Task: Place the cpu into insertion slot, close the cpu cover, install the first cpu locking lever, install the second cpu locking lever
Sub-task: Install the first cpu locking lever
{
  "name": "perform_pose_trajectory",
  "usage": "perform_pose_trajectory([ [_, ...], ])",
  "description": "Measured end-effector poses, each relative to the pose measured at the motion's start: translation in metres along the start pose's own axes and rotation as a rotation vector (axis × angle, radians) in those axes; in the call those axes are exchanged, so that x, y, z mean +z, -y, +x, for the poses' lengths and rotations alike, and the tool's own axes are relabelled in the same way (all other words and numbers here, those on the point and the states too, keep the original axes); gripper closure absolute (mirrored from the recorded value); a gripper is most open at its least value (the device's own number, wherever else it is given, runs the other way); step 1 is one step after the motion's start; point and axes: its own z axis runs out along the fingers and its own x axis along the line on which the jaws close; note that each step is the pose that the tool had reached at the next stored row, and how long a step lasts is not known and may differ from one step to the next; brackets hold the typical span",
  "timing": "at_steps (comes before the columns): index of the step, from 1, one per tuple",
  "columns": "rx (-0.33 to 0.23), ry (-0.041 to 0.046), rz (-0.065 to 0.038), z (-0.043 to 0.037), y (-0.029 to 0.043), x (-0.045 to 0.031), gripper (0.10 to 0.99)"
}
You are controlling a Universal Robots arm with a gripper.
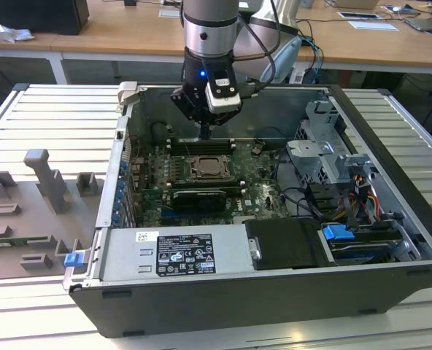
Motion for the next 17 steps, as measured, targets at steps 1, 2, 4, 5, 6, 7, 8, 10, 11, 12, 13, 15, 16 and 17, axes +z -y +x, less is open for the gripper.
perform_pose_trajectory([
  [1, -0.023, -0.0012, 0.000, 0.0000, 0.0000, 0.0003, 0.980],
  [2, -0.042, -0.0021, 0.000, 0.0000, 0.0000, 0.0005, 0.980],
  [4, -0.097, -0.0049, 0.000, 0.0000, 0.0001, 0.0013, 0.980],
  [5, -0.118, -0.0059, 0.000, 0.0000, 0.0001, 0.0016, 0.980],
  [6, -0.162, -0.0080, 0.000, 0.0000, 0.0001, 0.0024, 0.980],
  [7, -0.191, -0.0096, 0.000, 0.0000, 0.0001, 0.0028, 0.980],
  [8, -0.225, -0.0113, 0.000, 0.0000, 0.0002, 0.0031, 0.980],
  [10, -0.266, -0.0132, -0.001, 0.0002, 0.0002, 0.0039, 0.980],
  [11, -0.274, -0.0137, -0.001, 0.0008, 0.0005, 0.0043, 0.980],
  [12, -0.279, -0.0140, -0.001, 0.0019, 0.0008, 0.0048, 0.980],
  [13, -0.281, -0.0142, -0.001, 0.0042, 0.0016, 0.0053, 0.980],
  [15, -0.282, -0.0140, -0.002, 0.0103, 0.0036, 0.0064, 0.980],
  [16, -0.282, -0.0137, -0.002, 0.0156, 0.0053, 0.0073, 0.980],
  [17, -0.282, -0.0135, -0.002, 0.0198, 0.0066, 0.0080, 0.980],
])
